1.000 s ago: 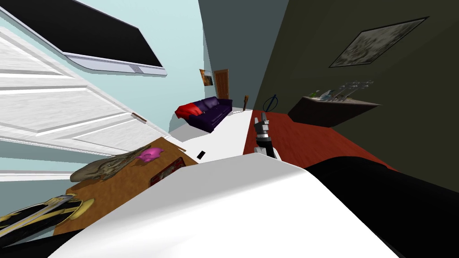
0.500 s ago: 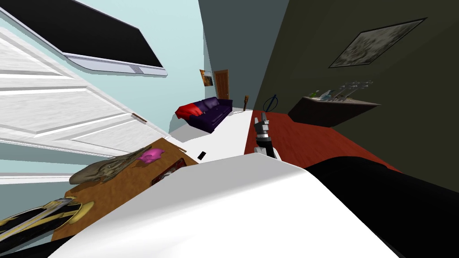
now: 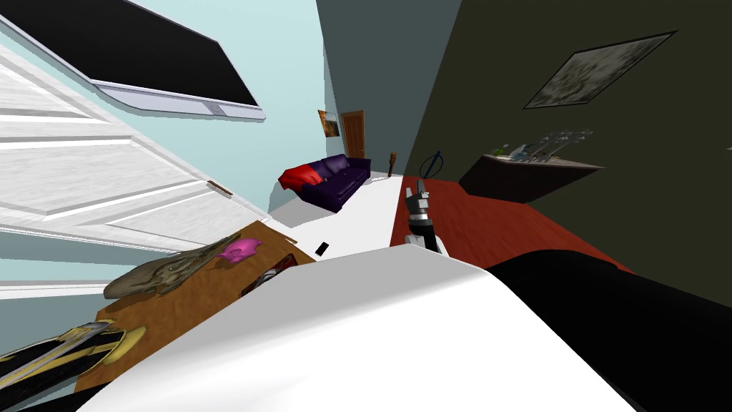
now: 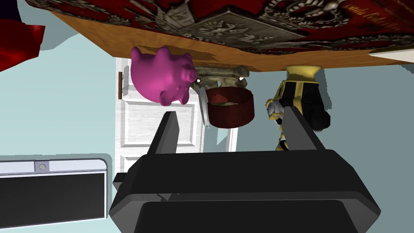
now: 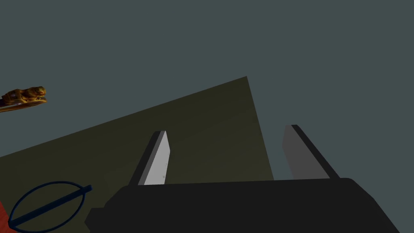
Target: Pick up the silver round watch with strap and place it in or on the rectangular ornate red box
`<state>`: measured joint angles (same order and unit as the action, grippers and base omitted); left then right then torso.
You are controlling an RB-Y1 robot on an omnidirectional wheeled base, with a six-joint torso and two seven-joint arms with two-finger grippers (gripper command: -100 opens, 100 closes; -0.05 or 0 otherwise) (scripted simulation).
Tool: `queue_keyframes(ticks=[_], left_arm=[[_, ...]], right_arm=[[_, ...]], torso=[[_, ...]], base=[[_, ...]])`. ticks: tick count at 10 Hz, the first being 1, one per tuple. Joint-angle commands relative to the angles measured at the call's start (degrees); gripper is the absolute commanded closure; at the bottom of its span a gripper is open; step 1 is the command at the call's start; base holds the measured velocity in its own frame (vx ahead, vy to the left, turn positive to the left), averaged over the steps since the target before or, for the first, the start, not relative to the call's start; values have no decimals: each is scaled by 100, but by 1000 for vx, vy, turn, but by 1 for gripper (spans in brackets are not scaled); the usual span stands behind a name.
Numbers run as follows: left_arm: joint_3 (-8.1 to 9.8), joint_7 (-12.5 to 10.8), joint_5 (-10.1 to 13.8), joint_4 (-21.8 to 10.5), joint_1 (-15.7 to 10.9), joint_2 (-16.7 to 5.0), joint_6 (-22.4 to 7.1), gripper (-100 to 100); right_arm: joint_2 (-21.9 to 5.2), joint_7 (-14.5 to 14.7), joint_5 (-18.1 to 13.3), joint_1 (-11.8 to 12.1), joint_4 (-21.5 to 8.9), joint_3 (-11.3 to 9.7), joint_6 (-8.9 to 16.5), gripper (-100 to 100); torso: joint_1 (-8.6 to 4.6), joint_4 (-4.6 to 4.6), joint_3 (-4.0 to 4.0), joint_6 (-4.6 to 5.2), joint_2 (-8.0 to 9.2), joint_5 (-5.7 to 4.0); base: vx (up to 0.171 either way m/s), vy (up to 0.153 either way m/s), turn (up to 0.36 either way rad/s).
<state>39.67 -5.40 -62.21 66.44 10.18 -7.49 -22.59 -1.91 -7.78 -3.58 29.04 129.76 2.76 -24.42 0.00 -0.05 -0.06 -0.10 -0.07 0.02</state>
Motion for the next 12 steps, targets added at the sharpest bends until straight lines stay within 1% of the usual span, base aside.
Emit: queue_keyframes(ticks=[1, 4, 5, 6, 8, 10, 11, 12], left_arm=[[0, 0, 0, 0, 0, 0, 0, -100], [0, 0, 0, 0, 0, 0, 0, -100], [0, 0, 0, 0, 0, 0, 0, 0], [-27, 165, 220, -22, -59, -123, -71, -100], [-80, 495, 659, -66, -176, -369, -213, -100], [-134, 824, 1022, -110, -294, -615, -356, -100], [-161, 989, 1303, -132, -353, -737, -427, -100], [-161, 989, 1318, -132, -353, -737, -427, -100]], right_arm=[[0, 0, 0, 0, 0, 0, 0, 0], [0, 0, 0, 0, 0, 0, 0, 0], [0, 0, 0, 0, 0, 0, 0, 0], [0, 0, 0, 0, 0, 0, 0, 0], [1, 0, 0, -1, 0, -1, 0, 0], [1, 0, 0, -1, 0, -1, 0, 0], [1, 0, 0, -1, 0, -1, 0, 0], [1, 0, 0, -1, 0, -1, 0, 0]], torso=[[0, 0, 0, 0, 0, 0], [-3, 1, 2, 0, 3, -1], [-3, 1, 2, 0, 3, -1], [-3, 1, 2, 0, 3, -1], [-20, 3, 9, 1, 16, -5], [-26, 5, 14, 1, 25, -6], [-20, 6, 15, 0, 25, -6], [-21, 5, 14, 1, 23, -5]], base=[[0, 0, 0], [0, 0, 0], [0, 0, 0], [-20, -25, -9], [-47, -64, -11], [-61, -52, -9], [-55, -51, -13], [-41, -48, -4]])
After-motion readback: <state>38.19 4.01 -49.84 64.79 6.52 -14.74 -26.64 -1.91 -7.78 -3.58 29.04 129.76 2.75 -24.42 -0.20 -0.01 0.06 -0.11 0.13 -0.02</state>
